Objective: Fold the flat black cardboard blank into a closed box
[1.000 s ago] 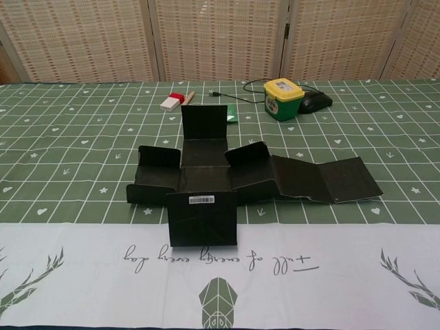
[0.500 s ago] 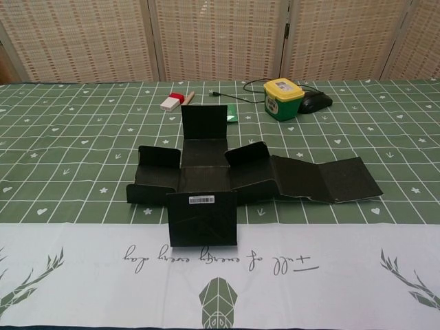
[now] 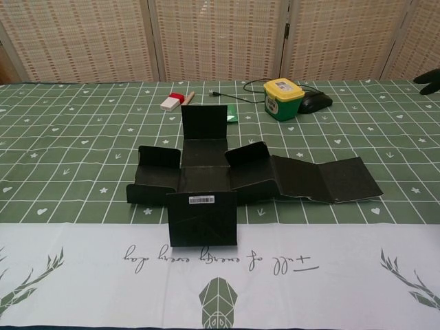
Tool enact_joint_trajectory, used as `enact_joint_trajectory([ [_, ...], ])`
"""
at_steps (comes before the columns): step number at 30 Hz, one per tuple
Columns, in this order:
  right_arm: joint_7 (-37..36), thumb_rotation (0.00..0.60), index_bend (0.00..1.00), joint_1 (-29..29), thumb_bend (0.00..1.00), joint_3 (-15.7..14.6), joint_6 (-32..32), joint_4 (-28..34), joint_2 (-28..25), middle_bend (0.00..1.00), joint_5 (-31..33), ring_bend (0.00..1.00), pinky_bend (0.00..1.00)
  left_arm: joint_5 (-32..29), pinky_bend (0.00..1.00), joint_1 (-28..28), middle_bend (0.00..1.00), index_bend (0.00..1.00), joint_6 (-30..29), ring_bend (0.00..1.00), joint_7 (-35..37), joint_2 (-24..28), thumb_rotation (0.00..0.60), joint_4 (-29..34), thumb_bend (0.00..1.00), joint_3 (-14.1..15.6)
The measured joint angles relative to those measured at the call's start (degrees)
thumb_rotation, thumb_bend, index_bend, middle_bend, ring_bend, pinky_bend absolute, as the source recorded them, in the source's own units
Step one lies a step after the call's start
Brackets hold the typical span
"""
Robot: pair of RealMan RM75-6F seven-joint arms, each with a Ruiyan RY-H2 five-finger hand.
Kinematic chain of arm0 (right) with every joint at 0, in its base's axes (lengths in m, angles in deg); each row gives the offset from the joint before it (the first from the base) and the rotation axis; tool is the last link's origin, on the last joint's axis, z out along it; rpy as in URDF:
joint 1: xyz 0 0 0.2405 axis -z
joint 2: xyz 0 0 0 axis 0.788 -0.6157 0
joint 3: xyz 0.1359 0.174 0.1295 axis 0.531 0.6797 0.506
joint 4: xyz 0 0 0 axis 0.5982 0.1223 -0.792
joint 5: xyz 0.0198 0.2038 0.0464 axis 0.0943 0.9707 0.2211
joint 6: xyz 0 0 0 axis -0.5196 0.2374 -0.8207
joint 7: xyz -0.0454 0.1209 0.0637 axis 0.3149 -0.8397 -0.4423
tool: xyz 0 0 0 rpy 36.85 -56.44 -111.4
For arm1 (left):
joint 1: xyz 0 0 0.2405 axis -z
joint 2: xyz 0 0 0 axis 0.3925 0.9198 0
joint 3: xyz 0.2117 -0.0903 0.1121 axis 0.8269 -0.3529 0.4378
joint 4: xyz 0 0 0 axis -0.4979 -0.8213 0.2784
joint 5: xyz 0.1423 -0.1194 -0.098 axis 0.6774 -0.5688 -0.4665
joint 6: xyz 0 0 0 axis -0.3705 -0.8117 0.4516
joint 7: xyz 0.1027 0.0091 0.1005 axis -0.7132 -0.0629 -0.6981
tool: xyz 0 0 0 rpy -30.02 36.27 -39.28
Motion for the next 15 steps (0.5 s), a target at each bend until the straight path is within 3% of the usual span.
enact_joint_trajectory([
  [9,13.25,0.6,0.0,-8.79,0.11,2.5,5.3,1.09,6.27,0.12,18.1,0.73,0.86,0.16,0.19,-0.36,0.0,0.03,-0.31,0.05,0.13,0.27,0.6,0.1,0.04,0.24],
  [15,19.21,0.6,0.0,-13.16,0.09,3.09,6.18,0.24,9.4,0.12,25.0,0.73,0.86,0.47,0.19,-0.37,0.0,0.03,-0.32,0.05,0.12,0.21,0.6,0.17,0.04,0.34],
])
